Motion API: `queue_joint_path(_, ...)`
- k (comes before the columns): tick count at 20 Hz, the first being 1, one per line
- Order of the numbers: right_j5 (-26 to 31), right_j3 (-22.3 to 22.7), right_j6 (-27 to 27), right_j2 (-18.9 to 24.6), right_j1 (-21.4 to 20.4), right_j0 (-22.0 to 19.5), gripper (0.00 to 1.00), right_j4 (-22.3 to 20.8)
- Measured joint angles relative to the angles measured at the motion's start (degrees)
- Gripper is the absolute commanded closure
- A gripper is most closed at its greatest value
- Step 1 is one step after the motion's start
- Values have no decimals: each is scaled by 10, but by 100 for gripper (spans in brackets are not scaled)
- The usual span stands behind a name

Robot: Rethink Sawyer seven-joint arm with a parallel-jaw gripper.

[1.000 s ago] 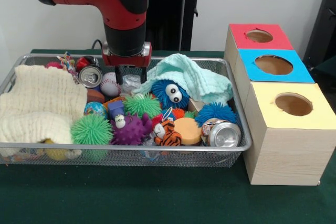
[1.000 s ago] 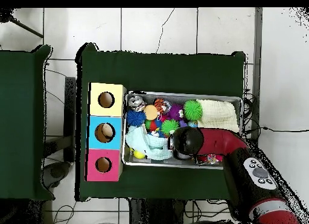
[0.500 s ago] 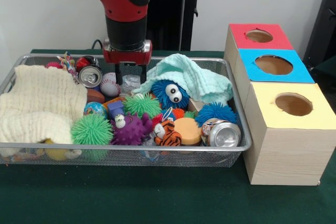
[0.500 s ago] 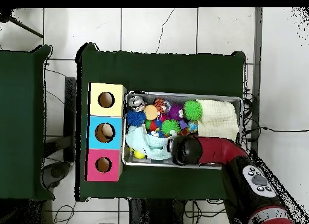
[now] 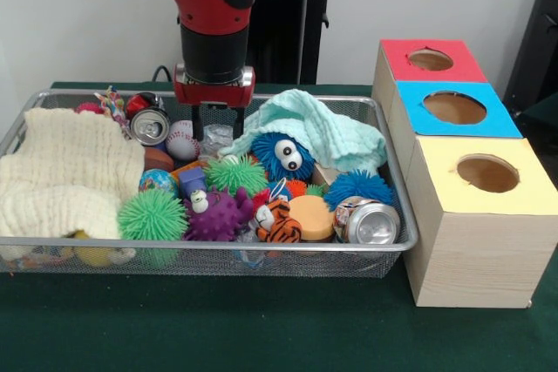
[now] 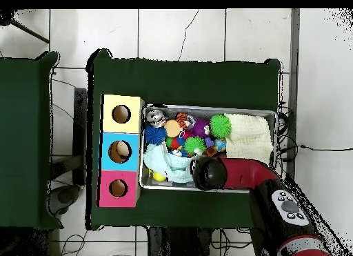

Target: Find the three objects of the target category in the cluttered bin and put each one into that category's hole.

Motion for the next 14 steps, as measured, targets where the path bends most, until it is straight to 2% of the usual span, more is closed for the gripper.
queue_joint_path(14, -8, 0, 0, -10, 0, 11, 0, 0)
